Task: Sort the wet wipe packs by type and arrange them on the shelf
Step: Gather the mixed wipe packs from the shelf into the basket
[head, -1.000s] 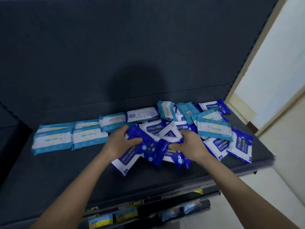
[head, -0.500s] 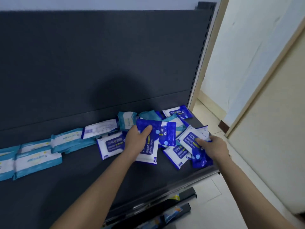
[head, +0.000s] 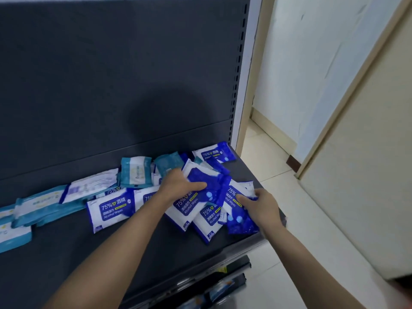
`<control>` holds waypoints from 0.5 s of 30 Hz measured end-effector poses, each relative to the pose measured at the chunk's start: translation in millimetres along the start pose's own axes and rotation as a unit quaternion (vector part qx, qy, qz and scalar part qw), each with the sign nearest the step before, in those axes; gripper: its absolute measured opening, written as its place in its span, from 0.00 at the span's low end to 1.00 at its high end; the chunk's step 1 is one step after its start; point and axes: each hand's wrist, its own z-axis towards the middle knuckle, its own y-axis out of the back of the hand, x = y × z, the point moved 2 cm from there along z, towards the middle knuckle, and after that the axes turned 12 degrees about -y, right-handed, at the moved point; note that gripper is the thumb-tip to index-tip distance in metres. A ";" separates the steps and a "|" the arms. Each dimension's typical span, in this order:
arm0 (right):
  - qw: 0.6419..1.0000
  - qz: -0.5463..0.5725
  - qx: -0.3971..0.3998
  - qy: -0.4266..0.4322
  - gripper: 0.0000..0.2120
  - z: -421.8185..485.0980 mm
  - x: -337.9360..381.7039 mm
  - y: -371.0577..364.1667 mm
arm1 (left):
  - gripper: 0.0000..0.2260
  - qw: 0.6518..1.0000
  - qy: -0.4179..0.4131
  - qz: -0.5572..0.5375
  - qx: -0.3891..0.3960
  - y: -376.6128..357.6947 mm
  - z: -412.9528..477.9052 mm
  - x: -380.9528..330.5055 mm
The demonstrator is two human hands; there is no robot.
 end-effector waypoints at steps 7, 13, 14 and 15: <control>0.998 0.036 0.044 -0.018 0.17 2.8 10.9 -12.6 | 0.12 0.983 0.019 -0.086 -0.163 28.4 -28.6 33.6; 0.994 0.038 0.094 -0.038 0.10 -7.5 20.6 -33.4 | 0.12 0.932 0.094 -0.215 -0.277 51.5 -62.6 72.0; 0.994 0.029 0.098 -0.033 0.13 -11.9 24.0 -39.1 | 0.13 0.927 0.104 -0.224 -0.283 52.8 -66.4 76.4; 0.995 0.010 0.095 -0.025 0.18 -15.4 26.9 -45.2 | 0.14 0.924 0.113 -0.230 -0.285 53.3 -69.8 78.2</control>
